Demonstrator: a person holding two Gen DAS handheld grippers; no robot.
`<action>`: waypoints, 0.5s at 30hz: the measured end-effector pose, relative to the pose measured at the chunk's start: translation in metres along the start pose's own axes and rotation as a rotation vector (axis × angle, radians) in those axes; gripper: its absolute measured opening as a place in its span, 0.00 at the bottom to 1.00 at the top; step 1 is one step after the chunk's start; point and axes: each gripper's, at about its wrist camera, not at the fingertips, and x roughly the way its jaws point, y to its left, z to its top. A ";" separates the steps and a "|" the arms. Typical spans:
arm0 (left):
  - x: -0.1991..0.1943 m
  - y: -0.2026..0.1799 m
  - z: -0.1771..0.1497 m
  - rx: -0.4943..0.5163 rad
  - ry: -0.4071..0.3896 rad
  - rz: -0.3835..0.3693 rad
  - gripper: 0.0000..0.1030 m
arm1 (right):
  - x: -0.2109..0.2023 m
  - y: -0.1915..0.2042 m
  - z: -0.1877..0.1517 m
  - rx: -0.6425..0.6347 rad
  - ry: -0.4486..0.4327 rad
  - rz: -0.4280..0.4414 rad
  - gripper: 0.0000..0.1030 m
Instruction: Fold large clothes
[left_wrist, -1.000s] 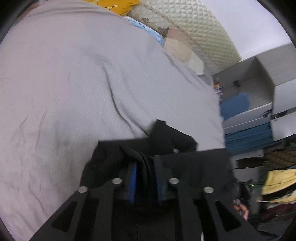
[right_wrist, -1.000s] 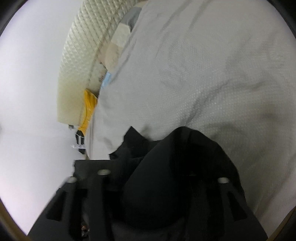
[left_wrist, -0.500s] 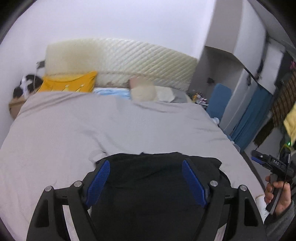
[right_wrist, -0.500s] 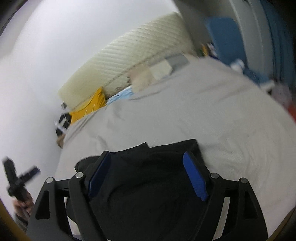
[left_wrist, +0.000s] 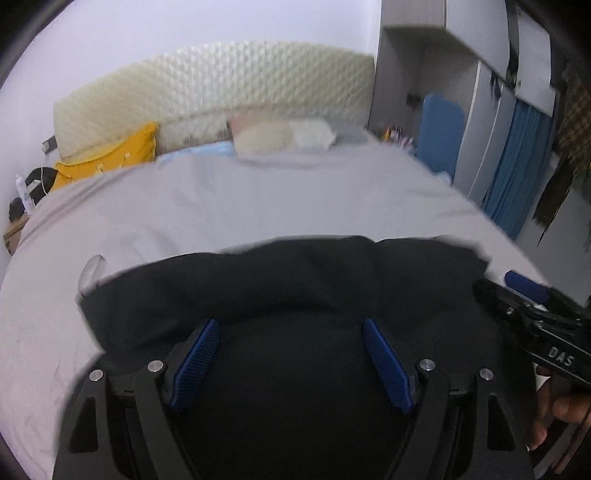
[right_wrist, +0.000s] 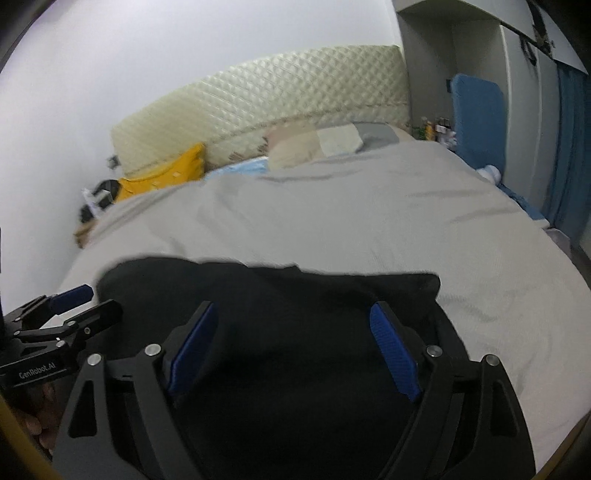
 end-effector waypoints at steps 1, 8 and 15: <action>0.007 -0.001 -0.003 0.014 -0.018 0.020 0.78 | 0.006 -0.001 -0.005 -0.003 0.000 0.000 0.82; 0.035 0.002 0.012 0.022 -0.002 0.043 0.78 | 0.046 0.001 0.001 -0.034 0.027 -0.012 0.84; 0.065 0.013 0.015 0.002 0.040 0.039 0.80 | 0.077 0.002 0.001 -0.035 0.066 0.004 0.93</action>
